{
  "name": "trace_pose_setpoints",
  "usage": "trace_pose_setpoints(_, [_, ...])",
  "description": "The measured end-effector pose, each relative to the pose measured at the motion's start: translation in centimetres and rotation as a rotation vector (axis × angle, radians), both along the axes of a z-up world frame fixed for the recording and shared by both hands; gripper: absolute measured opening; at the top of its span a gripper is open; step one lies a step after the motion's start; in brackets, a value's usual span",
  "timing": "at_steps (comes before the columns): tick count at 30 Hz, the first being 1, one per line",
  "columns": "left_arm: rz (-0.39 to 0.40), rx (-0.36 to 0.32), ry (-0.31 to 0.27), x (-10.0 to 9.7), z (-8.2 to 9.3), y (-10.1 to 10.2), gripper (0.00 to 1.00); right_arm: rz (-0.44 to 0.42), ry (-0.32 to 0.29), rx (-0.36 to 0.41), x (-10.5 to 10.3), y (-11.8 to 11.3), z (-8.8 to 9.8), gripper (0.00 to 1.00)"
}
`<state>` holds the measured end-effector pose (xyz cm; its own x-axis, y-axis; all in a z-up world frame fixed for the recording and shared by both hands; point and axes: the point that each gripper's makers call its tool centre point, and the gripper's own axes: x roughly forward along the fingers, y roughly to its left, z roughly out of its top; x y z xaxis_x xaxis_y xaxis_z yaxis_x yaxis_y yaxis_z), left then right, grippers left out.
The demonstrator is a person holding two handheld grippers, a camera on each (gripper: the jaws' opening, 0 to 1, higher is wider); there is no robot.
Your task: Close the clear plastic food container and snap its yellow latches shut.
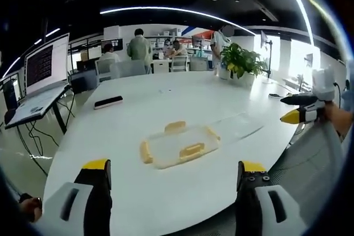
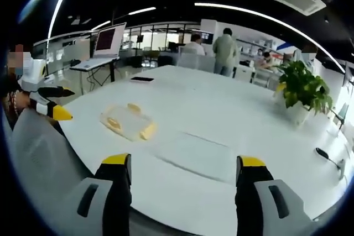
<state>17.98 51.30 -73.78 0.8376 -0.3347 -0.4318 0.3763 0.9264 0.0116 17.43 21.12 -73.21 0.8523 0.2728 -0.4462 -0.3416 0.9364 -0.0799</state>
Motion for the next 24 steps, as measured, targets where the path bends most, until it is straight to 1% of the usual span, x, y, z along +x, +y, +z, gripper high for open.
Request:
trace_pose_setpoints(3, [-0.017,-0.023,-0.013,0.4,0.4,0.4,0.92,0.006,-0.008,0.003,0.0,0.1,0.1,0.75])
trace_pose_setpoints(5, [-0.014,-0.062,0.024,0.5,0.2,0.5,0.94,0.016,-0.004,0.002,0.0,0.3,0.2,0.76])
trace_pose_setpoints(6, [-0.012,-0.097,0.044,0.6,0.1,0.6,0.96,0.026,-0.005,0.0,0.0,0.4,0.2,0.77])
trace_pose_setpoints(7, [-0.01,-0.111,0.043,0.9,0.2,0.7,0.97,0.034,-0.005,-0.004,0.1,0.4,0.2,0.77])
trace_pose_setpoints(9, [-0.015,-0.108,0.042,1.4,0.3,1.2,0.97,0.041,0.0,-0.009,0.1,0.4,0.3,0.79])
trace_pose_setpoints(11, [-0.033,-0.081,0.029,2.1,0.4,1.6,0.98,0.051,0.0,-0.008,0.2,0.4,0.5,0.8])
trace_pose_setpoints(14, [-0.089,-0.012,0.024,3.1,0.3,2.2,0.99,0.082,0.005,0.004,0.6,0.4,0.7,0.79])
trace_pose_setpoints(17, [-0.122,-0.011,0.045,4.3,0.3,2.5,0.99,0.118,0.023,-0.014,1.4,0.2,0.6,0.78])
trace_pose_setpoints(18, [-0.126,-0.008,0.046,4.7,0.4,2.6,0.99,0.143,0.025,-0.019,1.8,0.5,0.8,0.78])
trace_pose_setpoints(20, [-0.176,0.045,0.033,5.8,0.6,3.0,0.99,0.187,0.012,-0.032,2.5,1.0,1.2,0.78])
trace_pose_setpoints(21, [-0.186,0.06,0.039,6.1,0.6,3.1,0.98,0.215,0.009,-0.04,2.7,1.4,1.3,0.78])
trace_pose_setpoints(23, [-0.242,0.107,0.06,7.2,0.3,3.4,0.97,0.264,-0.007,-0.079,4.1,2.0,1.8,0.77])
trace_pose_setpoints(24, [-0.259,0.132,0.062,7.6,0.1,3.7,0.95,0.289,-0.014,-0.082,4.5,2.5,2.0,0.77])
